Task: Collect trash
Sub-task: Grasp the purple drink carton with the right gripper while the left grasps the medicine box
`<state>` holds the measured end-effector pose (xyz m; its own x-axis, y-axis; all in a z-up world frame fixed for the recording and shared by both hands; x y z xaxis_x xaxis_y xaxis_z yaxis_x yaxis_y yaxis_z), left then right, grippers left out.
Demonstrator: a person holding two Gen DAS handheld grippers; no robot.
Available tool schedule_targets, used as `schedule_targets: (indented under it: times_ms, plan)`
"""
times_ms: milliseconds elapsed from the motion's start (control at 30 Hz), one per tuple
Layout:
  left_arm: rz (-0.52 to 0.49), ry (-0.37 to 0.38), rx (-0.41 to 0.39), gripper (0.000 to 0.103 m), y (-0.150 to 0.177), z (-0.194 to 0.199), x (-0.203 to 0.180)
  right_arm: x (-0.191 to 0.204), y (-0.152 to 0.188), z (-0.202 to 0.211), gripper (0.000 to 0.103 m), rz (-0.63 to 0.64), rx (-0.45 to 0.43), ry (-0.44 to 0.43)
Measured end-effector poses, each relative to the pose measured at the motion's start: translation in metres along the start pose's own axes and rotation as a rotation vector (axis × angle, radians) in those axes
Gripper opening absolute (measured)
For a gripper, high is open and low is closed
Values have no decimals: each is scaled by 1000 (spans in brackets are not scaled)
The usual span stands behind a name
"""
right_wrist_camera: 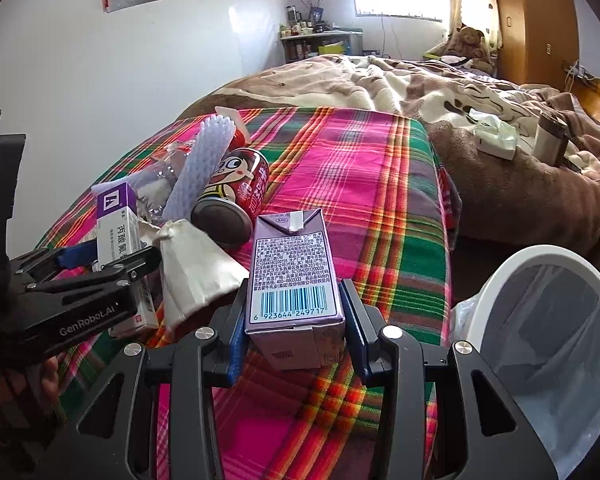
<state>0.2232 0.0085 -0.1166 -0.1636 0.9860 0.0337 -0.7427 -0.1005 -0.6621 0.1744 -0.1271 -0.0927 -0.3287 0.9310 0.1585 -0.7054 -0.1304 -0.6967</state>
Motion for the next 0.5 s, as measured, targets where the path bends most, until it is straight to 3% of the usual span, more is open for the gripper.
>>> schedule_targets:
  times_ms: [267, 500]
  plan:
    - [24, 135, -26, 41, 2, 15, 4, 2, -1, 5, 42, -26, -27, -8]
    - [17, 217, -47, 37, 4, 32, 1, 4, -2, 17, 42, -51, -66, -19]
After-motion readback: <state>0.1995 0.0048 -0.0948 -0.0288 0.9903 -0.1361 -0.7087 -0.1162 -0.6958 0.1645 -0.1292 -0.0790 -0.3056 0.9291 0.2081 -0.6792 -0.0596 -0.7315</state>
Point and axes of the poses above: each gripper's, at about its wrist camera, not at the fingertips, and z roughly against the way its jaws point, x to its left, y to its underside, the point moved 7 cm from there along -z, roughly the way its jaws point, and after that the axes turned 1 degree about -y, right-handed, at the moved point
